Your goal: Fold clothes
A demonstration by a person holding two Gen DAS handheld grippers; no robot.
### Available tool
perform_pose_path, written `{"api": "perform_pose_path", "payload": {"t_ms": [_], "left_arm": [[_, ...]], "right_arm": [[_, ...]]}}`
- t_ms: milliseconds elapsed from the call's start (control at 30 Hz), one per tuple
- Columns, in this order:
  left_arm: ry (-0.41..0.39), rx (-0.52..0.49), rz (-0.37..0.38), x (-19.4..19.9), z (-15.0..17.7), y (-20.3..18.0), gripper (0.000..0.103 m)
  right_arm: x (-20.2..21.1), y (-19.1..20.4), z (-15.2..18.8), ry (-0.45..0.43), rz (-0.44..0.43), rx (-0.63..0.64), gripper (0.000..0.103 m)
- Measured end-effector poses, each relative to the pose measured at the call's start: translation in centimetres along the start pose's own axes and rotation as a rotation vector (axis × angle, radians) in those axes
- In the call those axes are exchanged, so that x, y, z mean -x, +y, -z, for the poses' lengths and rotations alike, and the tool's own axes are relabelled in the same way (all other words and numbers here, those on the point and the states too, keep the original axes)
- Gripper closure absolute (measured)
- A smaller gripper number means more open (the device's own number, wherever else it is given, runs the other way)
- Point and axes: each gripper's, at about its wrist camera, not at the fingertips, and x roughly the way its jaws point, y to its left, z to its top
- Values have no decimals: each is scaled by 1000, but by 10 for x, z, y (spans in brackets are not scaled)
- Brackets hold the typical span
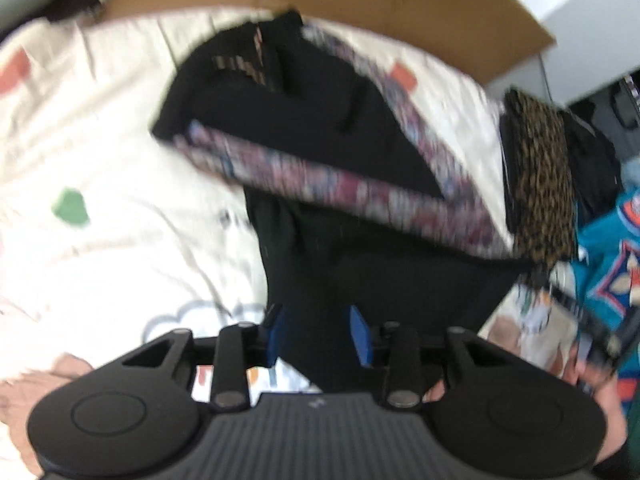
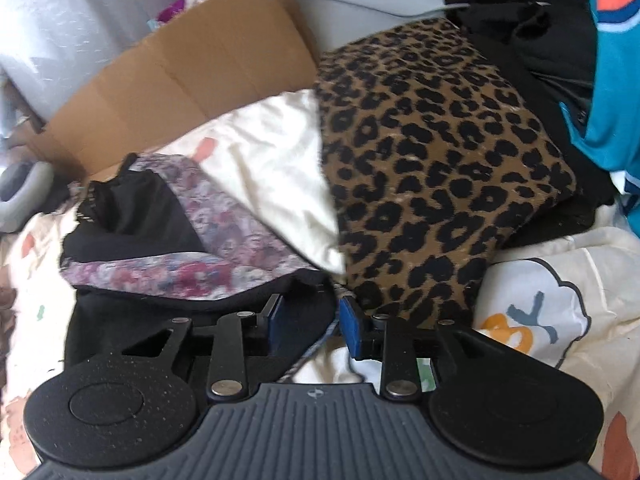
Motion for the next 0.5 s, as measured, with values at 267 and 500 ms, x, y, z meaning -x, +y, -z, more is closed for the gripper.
{"api": "perform_pose_path", "payload": {"t_ms": [267, 500], "left_arm": [[-66, 143, 7, 43, -50, -6, 49], [-108, 178, 2, 4, -71, 16, 50]], "right_arm": [[16, 8, -16, -46, -99, 52, 57], [12, 24, -27, -48, -118, 145, 56]]}}
